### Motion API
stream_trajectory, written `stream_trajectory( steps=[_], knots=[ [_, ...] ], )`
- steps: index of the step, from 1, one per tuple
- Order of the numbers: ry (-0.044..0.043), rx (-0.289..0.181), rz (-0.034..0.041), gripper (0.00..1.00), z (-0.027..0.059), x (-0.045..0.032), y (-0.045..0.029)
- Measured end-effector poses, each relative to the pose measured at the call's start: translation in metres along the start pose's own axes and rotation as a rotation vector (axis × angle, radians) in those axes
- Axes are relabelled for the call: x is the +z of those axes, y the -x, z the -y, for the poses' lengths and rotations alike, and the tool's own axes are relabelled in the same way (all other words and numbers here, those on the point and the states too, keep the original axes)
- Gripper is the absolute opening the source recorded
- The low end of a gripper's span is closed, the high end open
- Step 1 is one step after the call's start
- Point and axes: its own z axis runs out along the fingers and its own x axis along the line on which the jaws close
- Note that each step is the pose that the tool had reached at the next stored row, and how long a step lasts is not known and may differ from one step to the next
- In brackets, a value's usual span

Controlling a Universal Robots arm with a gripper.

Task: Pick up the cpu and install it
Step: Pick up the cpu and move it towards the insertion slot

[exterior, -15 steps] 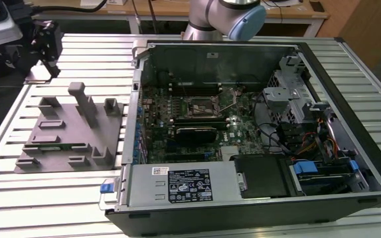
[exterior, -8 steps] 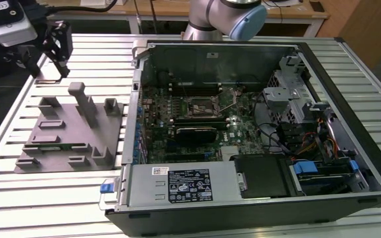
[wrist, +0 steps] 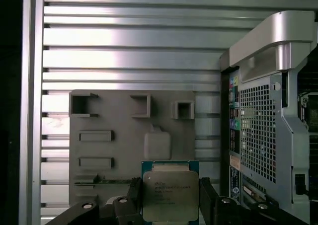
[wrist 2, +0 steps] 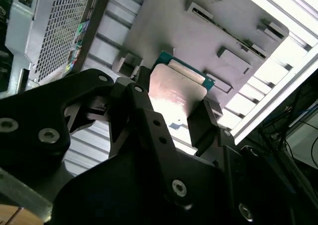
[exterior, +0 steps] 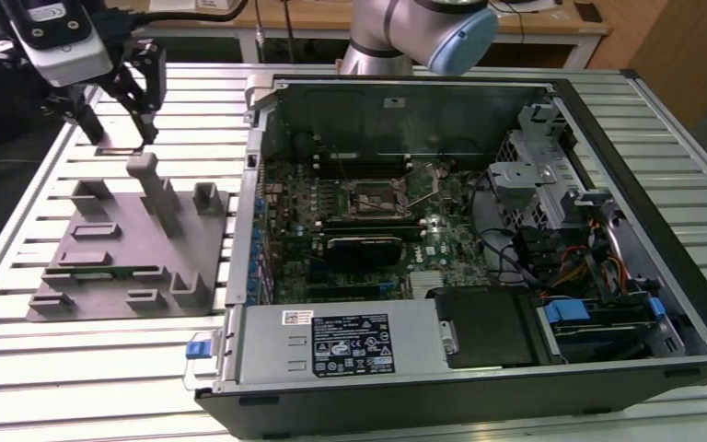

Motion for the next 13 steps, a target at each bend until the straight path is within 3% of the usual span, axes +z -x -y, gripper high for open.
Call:
stream_trajectory(
  steps=[13],
  knots=[
    [0.0000, 0.000, -0.0014, 0.54, -0.0004, 0.0016, 0.0434]
  ],
)
